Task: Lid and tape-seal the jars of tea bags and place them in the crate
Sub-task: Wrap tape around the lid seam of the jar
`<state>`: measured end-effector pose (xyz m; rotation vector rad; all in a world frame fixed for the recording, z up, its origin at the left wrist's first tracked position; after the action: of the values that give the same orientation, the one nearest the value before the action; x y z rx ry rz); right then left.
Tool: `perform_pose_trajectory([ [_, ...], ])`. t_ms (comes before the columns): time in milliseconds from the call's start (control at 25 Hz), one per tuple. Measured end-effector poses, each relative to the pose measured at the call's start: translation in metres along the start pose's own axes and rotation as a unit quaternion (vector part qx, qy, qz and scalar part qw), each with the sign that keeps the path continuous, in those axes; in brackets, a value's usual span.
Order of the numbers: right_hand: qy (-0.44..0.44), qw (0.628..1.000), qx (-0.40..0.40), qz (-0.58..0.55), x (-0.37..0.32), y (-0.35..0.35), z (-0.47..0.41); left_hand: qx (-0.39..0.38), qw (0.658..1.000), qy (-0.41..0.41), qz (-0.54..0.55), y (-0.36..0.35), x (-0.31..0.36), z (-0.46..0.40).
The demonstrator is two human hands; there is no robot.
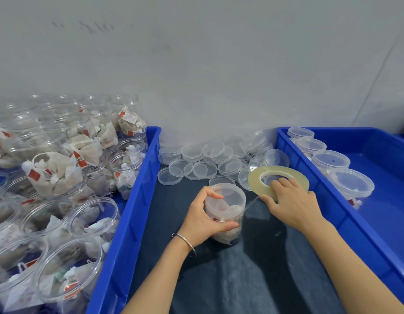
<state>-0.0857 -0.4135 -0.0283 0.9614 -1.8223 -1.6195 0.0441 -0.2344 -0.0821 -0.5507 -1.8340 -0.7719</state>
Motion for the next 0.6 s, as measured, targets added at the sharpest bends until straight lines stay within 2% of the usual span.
perform_pose_trajectory([
  [480,0.029,0.998,0.020,-0.052,-0.039,-0.010,-0.009,-0.021,1.000,-0.001,0.021,0.002,0.005,0.008],
  [600,0.030,0.998,0.017,-0.057,-0.037,-0.010,-0.006,-0.053,0.998,0.018,0.008,0.004,0.007,0.005],
])
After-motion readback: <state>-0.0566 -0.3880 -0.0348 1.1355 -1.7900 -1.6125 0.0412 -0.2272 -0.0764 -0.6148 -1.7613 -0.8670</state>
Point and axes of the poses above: each hand's wrist, its own z-axis away from the middle knuckle, its own y-axis out of the back of the hand, x = y × z, the point moved 2 cm from there along -z, towards the middle knuckle, and after that the axes turned 3 degrees about -z, right-handed, at the moved point
